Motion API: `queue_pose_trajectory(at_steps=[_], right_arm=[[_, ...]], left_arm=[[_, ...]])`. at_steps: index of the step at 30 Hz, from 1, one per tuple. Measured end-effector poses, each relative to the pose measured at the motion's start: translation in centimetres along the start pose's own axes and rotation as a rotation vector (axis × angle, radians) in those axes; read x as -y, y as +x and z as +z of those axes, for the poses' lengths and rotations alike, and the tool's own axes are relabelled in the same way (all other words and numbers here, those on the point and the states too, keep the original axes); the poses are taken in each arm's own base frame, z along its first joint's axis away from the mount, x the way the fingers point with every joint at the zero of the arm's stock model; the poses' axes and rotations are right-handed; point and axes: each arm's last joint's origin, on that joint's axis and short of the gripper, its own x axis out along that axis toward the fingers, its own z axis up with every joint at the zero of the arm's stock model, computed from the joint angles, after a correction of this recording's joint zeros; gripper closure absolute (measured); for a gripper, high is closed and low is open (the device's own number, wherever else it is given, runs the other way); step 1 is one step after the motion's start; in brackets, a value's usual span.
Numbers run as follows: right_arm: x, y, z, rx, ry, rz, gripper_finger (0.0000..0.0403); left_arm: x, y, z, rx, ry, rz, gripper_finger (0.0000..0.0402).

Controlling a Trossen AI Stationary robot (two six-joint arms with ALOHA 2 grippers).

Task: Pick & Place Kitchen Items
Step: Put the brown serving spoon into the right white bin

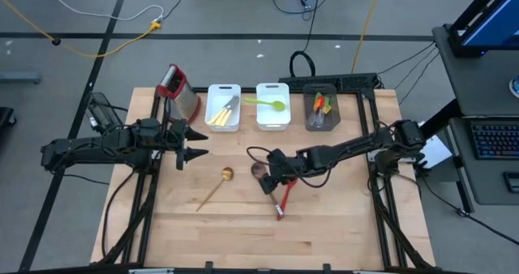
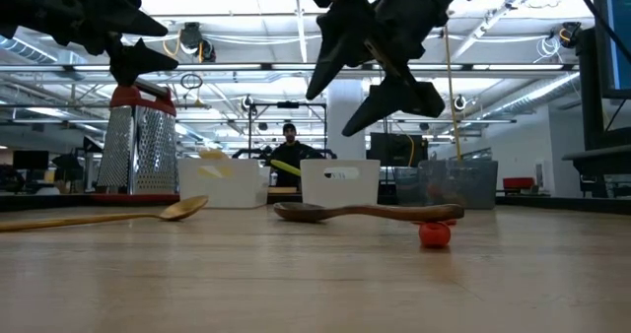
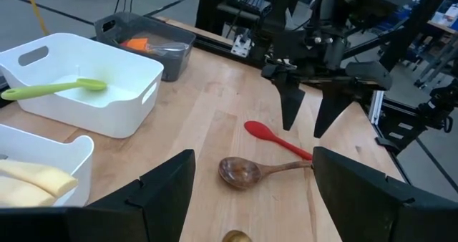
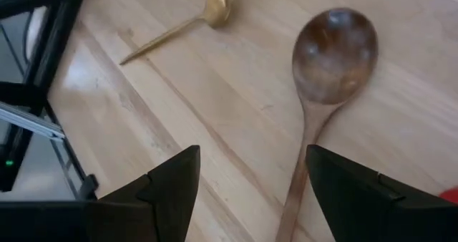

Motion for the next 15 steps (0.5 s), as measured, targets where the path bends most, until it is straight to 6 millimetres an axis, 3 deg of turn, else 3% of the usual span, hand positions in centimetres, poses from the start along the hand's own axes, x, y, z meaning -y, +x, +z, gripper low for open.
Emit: queue_pose_trajectory(at_steps=[12, 15], right_arm=[[-1.0, -0.2, 2.6, 0.147, 0.038, 0.166, 0.0153], [-0.9, -0.2, 2.9, 0.157, -0.025, 0.167, 0.0153]], left_arm=[[0.0, 0.0, 0.0, 0.001, -0.005, 0.000, 0.0117], [0.0, 0.0, 0.0, 0.002, -0.004, 0.000, 0.0117]])
